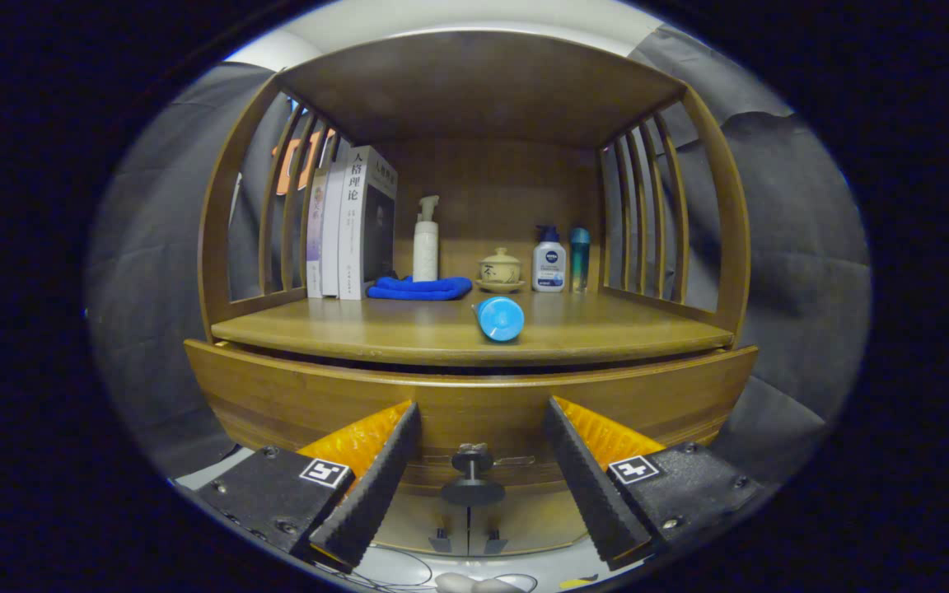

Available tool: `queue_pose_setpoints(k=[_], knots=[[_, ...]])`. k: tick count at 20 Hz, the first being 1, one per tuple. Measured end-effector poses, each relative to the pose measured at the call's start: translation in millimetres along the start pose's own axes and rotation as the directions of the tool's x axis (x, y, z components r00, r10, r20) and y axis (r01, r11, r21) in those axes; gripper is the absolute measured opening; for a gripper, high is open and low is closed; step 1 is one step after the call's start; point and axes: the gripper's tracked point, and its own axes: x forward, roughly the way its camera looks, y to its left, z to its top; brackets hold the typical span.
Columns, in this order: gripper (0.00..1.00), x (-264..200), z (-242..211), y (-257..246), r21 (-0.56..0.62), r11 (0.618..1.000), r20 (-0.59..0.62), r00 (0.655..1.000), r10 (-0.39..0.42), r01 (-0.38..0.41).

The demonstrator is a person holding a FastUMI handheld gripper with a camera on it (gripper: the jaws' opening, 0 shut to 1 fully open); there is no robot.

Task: Pull open the drawer, take out the items inside it, and place them on the countertop above the cabinet.

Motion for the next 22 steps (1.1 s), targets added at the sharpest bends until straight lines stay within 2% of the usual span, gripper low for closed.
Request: queue_pose_setpoints(k=[7,12,16,19,22], knots=[[0.99,-1,0,-6,-0.052,0.998,0.006,1.000,-0.017,0.018],[0.99,-11,7,-2,-0.025,1.000,0.005,1.000,0.010,-0.010],[0.99,-59,28,-11,-0.053,0.999,0.082,0.996,0.016,-0.011],[0.99,-115,31,-20,-0.061,0.998,0.108,0.994,0.012,-0.006],[0.99,-159,30,-36,0.000,1.000,0.124,0.992,-0.008,0.008]])
